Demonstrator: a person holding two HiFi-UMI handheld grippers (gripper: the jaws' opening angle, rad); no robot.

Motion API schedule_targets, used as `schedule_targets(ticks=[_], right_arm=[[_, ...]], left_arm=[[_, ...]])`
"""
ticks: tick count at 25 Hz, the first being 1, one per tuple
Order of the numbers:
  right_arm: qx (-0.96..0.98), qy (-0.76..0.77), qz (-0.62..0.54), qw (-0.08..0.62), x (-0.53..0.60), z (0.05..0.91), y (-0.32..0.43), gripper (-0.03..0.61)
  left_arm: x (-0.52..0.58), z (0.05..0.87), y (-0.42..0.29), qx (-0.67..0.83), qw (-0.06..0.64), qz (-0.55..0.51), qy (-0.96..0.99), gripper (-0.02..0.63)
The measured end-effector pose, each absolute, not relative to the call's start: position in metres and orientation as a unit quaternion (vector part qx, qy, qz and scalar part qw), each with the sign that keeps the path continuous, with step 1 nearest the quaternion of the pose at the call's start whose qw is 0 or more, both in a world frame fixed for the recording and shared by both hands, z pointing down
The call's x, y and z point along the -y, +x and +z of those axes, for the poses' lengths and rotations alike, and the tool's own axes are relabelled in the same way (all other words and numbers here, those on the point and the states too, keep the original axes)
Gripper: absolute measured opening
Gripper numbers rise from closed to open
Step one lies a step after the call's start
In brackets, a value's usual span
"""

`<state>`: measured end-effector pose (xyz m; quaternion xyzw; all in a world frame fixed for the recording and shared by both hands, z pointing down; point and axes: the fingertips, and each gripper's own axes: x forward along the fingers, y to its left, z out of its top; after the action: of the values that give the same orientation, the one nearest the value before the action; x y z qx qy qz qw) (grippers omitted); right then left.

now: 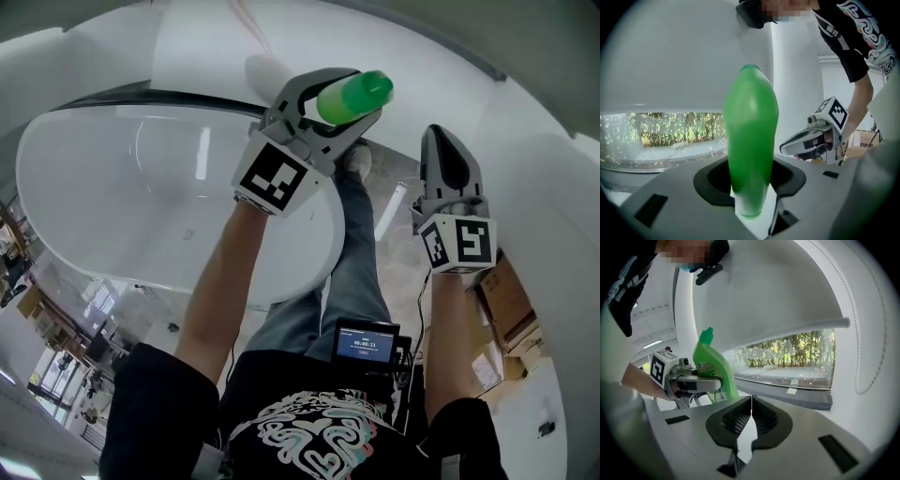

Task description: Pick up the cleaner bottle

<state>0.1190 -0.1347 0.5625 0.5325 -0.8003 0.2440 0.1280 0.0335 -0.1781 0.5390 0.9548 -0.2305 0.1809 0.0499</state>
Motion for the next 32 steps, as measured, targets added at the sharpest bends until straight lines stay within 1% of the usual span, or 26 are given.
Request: schedule_targets(ticks=[18, 22, 26, 32], right_arm=[[0.793, 0.554, 0.221, 0.124, 0.099, 0.489, 0.114, 0.028], [0.792, 0.561, 0.212, 0.119, 0.095, 0.464, 0.113, 0.028], [0.79, 0.569, 0.195, 0.115, 0.086, 0.436, 0.109, 0.026], [0.792, 0.575, 0.169, 0.119, 0.072, 0.406, 0.101, 0.026]], left_arm=[[0.14, 0.473, 0.005, 0.274, 0.067, 0.162, 0.946, 0.199], [0.133, 0.448, -0.003, 0.29, 0.076, 0.147, 0.943, 0.199], [0.125, 0.419, -0.013, 0.299, 0.062, 0.141, 0.942, 0.199], [0.113, 0.38, -0.027, 0.314, 0.065, 0.13, 0.938, 0.2]])
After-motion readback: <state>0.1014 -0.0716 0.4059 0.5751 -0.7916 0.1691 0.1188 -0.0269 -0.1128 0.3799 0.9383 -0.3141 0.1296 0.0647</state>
